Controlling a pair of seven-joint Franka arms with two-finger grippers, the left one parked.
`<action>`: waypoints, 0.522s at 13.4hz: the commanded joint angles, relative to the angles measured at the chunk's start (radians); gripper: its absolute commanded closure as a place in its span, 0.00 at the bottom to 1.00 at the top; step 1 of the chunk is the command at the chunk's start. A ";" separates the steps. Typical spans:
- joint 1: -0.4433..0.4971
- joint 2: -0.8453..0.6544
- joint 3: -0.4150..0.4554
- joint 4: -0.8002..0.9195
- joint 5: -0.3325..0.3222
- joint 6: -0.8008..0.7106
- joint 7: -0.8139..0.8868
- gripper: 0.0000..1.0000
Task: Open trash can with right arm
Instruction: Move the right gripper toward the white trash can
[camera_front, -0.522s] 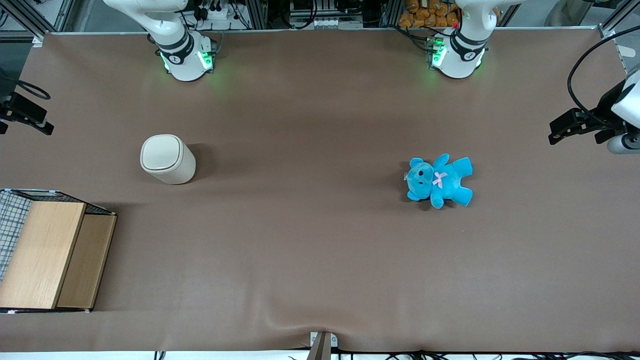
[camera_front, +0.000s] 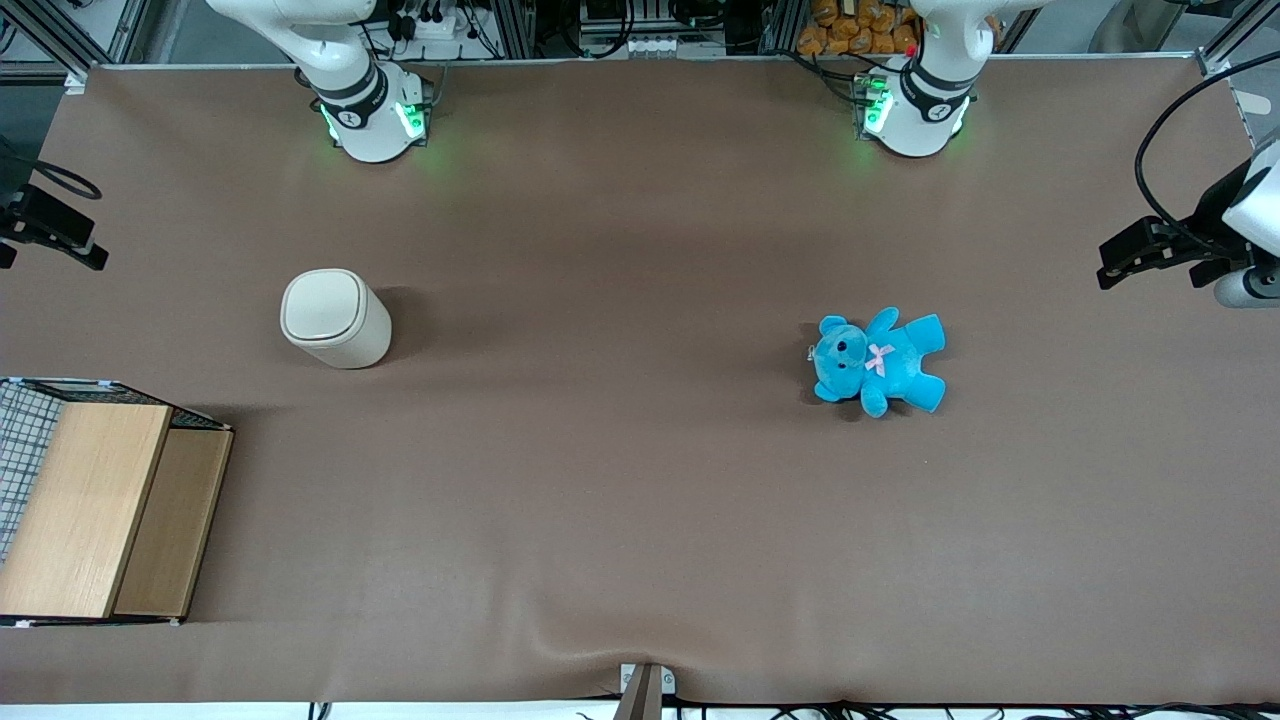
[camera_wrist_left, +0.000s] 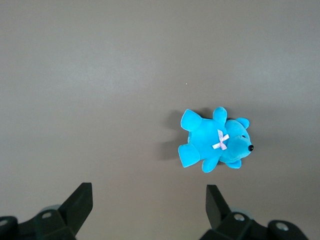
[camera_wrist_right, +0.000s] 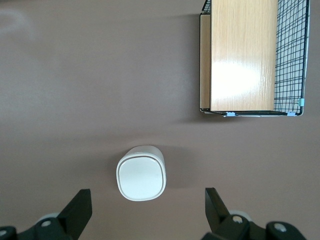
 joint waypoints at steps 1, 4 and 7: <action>-0.003 0.012 0.011 -0.005 -0.007 -0.021 0.010 0.00; 0.001 0.011 0.011 -0.053 -0.007 -0.024 0.016 0.00; 0.003 -0.002 0.012 -0.114 -0.007 -0.013 0.018 0.03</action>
